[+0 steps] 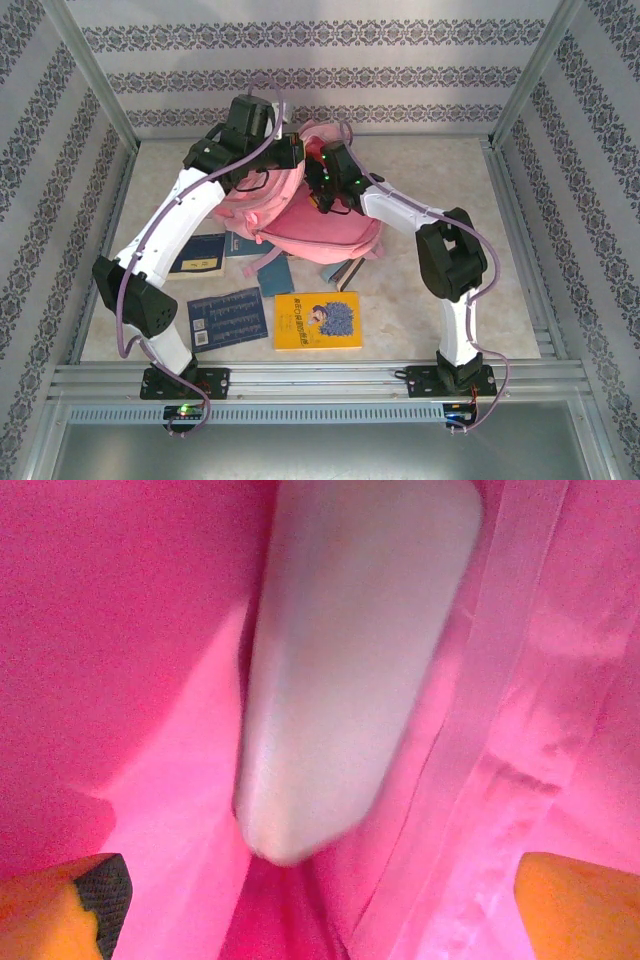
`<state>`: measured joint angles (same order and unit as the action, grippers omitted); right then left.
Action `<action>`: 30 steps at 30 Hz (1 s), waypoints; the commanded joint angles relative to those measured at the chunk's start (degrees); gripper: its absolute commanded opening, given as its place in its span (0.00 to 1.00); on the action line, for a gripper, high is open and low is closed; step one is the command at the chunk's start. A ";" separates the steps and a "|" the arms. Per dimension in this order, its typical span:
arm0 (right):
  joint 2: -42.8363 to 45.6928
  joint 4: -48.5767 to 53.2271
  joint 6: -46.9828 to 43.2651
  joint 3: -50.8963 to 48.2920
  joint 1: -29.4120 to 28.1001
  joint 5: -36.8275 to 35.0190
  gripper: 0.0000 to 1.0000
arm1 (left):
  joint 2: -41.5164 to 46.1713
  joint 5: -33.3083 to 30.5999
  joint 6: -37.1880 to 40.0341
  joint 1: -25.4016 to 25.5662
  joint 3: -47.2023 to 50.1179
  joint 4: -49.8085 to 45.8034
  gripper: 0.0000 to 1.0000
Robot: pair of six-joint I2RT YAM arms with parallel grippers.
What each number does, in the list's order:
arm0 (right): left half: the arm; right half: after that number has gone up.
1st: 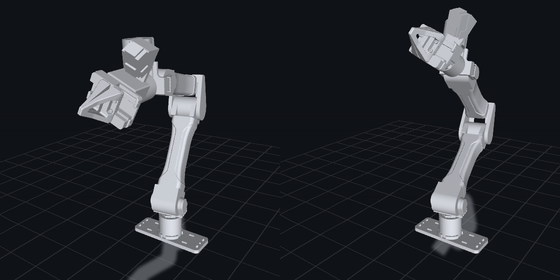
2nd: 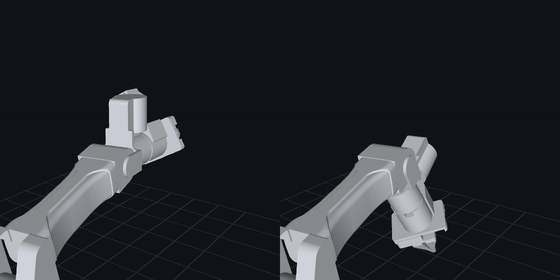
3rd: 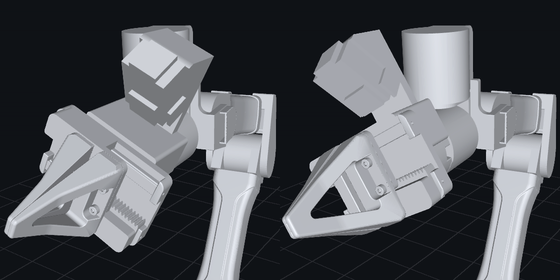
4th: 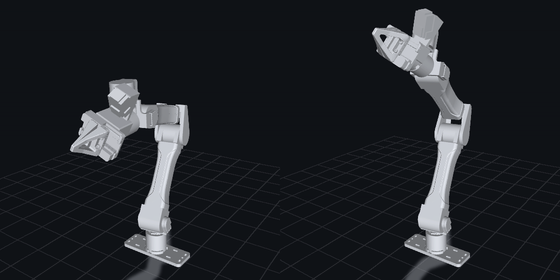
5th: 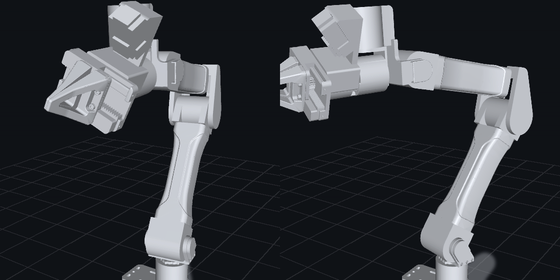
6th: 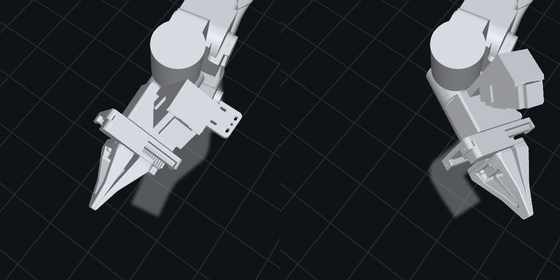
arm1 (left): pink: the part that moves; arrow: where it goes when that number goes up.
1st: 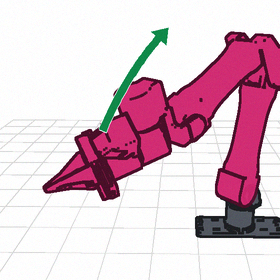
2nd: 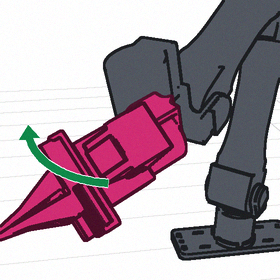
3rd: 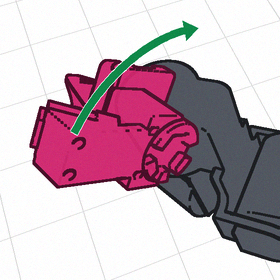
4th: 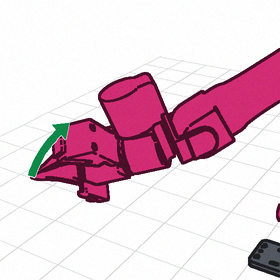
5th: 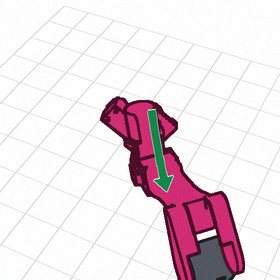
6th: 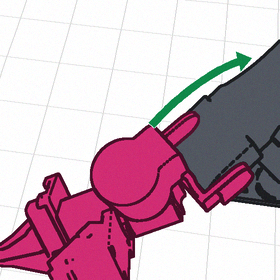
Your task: Pack the student bag
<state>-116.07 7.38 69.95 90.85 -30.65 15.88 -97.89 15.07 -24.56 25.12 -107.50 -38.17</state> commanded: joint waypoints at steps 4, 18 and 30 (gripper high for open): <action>11.83 12.12 -21.25 0.85 -1.12 -8.92 0.98 | 1.57 -0.42 -1.29 -1.72 -1.68 5.78 0.00; 33.49 17.16 -30.09 -17.02 3.39 -2.96 0.80 | -2.09 -2.43 -4.26 -5.48 -1.86 14.51 0.00; 36.75 31.10 -24.95 -27.39 -0.28 -11.15 0.73 | -9.37 7.92 -9.78 -10.59 0.09 26.90 0.00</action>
<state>-80.66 34.11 40.45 67.16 -30.98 7.25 -106.80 18.59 -31.18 15.20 -107.42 -21.50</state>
